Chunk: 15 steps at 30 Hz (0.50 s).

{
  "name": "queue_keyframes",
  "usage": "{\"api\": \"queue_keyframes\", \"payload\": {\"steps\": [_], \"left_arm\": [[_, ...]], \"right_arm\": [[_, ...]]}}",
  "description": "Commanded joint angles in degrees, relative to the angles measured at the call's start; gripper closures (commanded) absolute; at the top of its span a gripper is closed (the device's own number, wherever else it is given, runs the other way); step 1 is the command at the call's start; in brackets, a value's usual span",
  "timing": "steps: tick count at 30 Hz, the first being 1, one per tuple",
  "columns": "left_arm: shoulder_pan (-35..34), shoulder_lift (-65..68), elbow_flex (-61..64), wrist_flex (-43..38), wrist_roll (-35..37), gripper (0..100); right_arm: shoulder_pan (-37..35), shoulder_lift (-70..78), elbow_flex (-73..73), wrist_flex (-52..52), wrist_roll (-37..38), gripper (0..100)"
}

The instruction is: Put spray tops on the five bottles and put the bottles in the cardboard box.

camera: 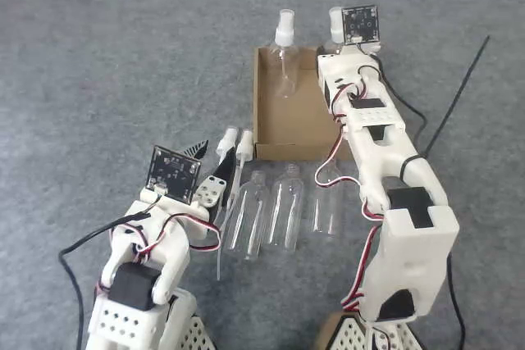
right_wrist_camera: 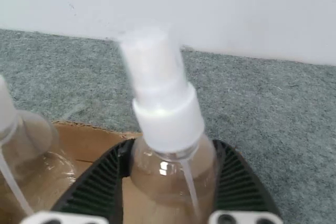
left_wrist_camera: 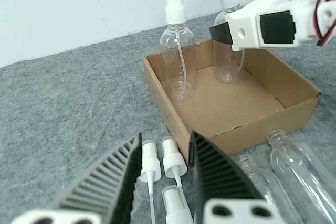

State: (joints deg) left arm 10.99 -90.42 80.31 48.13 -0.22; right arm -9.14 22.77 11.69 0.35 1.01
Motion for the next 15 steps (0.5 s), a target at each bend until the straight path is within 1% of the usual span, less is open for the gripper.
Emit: {"api": "queue_keyframes", "payload": {"steps": [1,11,15], "left_arm": [[0.2,-0.8,-0.3,-1.3,-0.4,87],[0.2,-0.8,-0.3,-1.3,-0.4,87],[0.2,-0.8,-0.3,-1.3,-0.4,87]], "right_arm": [[0.1,-1.3,-3.3,-1.2,-0.3,83.1],[-0.4,-1.3,-3.3,-1.1,0.2,81.9],[-0.4,-1.3,-3.3,-1.0,0.2,74.7]]}}
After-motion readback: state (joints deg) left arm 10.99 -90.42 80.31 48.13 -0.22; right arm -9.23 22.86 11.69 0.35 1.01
